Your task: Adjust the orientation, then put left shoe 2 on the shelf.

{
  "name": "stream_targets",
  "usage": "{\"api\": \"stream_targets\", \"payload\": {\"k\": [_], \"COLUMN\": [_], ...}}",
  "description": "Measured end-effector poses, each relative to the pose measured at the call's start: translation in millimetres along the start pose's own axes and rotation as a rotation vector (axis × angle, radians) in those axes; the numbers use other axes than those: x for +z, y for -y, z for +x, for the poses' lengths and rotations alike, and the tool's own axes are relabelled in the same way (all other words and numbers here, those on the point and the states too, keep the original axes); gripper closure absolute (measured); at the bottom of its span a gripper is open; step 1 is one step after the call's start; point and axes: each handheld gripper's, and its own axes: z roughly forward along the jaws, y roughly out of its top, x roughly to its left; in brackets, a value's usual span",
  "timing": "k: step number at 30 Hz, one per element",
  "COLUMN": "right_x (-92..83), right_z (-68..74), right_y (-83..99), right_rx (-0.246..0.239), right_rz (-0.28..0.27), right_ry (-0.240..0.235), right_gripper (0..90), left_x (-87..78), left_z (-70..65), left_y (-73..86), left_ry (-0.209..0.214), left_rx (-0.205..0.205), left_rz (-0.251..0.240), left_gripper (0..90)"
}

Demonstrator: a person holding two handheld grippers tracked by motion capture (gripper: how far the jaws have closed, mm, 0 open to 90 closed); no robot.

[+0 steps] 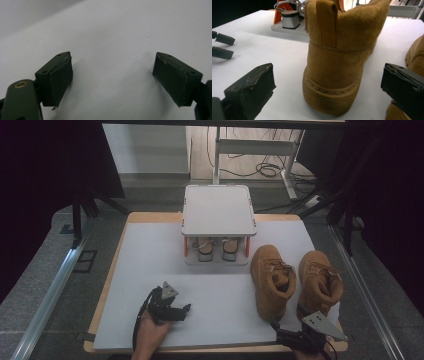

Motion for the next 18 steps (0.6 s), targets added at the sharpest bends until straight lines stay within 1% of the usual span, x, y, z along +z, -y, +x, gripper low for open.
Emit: {"api": "stream_targets", "payload": {"k": [7,12,14,17,18], "right_x": [9.3,17.3,20.6,25.9,27.8], "right_z": [3.8,5.0,5.9,7.6,7.9], "right_y": [-6.1,-9.7,-11.6,-14.1,-14.8], "right_rx": [0.005,0.022,0.021,0.019,0.016], "right_rz": [-0.008,-0.010,-0.012,-0.011,-0.013], "right_ry": [0.014,0.024,0.024,0.039,0.053], "right_gripper": [0.0,0.0,0.0,0.0,0.0], "left_x": [0.1,0.0,0.0,0.0,0.0], "left_z": [0.0,0.0,0.0,-0.1,-0.1], "left_y": [0.0,0.0,0.0,0.0,0.0], "left_ry": [0.000,0.000,0.000,0.000,0.000], "left_rx": [-0.001,0.000,0.000,-0.001,-0.001], "left_rz": [-0.001,0.000,0.000,0.000,0.000], "left_gripper": [16.2,16.2,16.2,16.2,16.2]}}
